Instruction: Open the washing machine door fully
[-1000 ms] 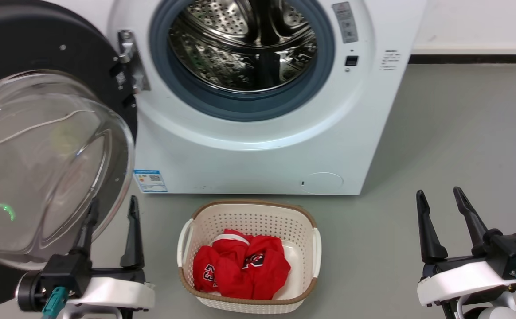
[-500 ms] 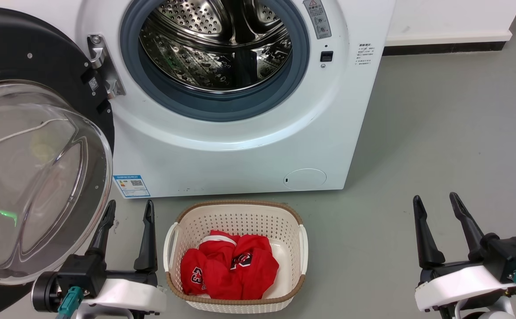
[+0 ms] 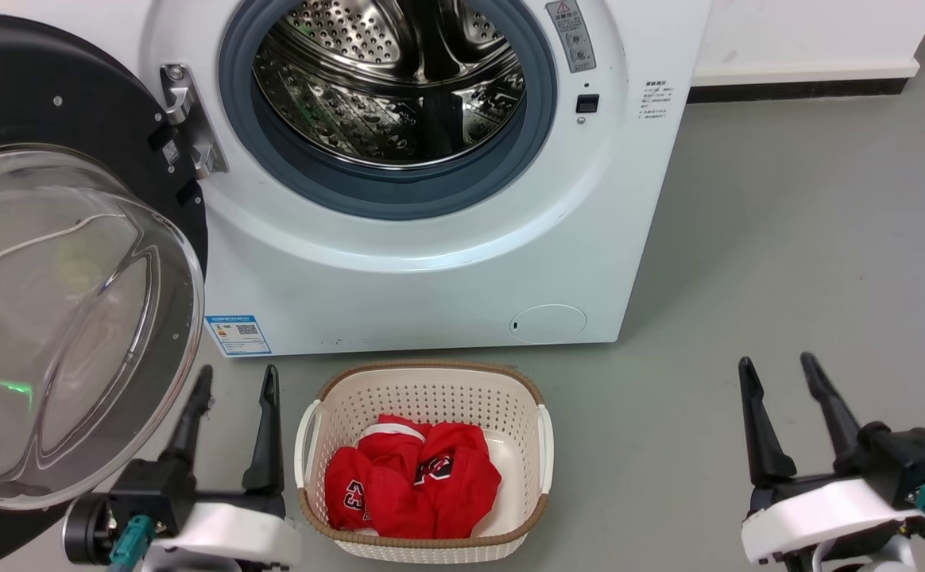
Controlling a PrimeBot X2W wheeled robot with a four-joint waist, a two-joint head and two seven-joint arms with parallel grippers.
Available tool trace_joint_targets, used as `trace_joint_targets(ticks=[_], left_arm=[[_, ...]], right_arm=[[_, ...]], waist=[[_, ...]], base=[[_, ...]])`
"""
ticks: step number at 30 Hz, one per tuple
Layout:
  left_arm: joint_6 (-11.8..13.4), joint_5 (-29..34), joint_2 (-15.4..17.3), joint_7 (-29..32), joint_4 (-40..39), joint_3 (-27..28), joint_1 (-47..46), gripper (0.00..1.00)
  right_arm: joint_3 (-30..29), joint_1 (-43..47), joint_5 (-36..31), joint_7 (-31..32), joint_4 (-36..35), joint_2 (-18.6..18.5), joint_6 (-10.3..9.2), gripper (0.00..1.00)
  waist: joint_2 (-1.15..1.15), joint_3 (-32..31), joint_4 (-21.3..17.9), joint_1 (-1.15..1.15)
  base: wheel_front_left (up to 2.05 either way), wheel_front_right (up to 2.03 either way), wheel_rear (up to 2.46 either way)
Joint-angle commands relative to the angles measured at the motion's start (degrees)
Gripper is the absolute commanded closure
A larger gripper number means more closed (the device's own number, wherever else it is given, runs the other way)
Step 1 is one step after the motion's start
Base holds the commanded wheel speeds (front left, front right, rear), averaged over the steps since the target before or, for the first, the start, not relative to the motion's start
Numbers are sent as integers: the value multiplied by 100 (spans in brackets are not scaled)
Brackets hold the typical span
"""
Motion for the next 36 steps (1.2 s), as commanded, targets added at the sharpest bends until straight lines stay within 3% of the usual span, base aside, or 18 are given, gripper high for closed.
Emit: trace_joint_targets(ticks=[1, 6, 36], left_arm=[[-2, -1, -3, 2, 58, -5, 19, 100], [-4, -115, -19, 76, 274, 9, 94, 100], [-42, -3244, -14, 831, 529, 133, -161, 100]], right_arm=[[1, 14, 13, 2, 55, 1, 0, 100], [15, 118, 151, 18, 214, 0, 0, 100], [-39, -179, 3368, 454, 572, -143, 0, 100]], waist=[[0, 0, 0, 0], [0, -1, 2, 0], [0, -19, 47, 0]], base=[[0, 0, 0], [0, 0, 0], [0, 0, 0]])
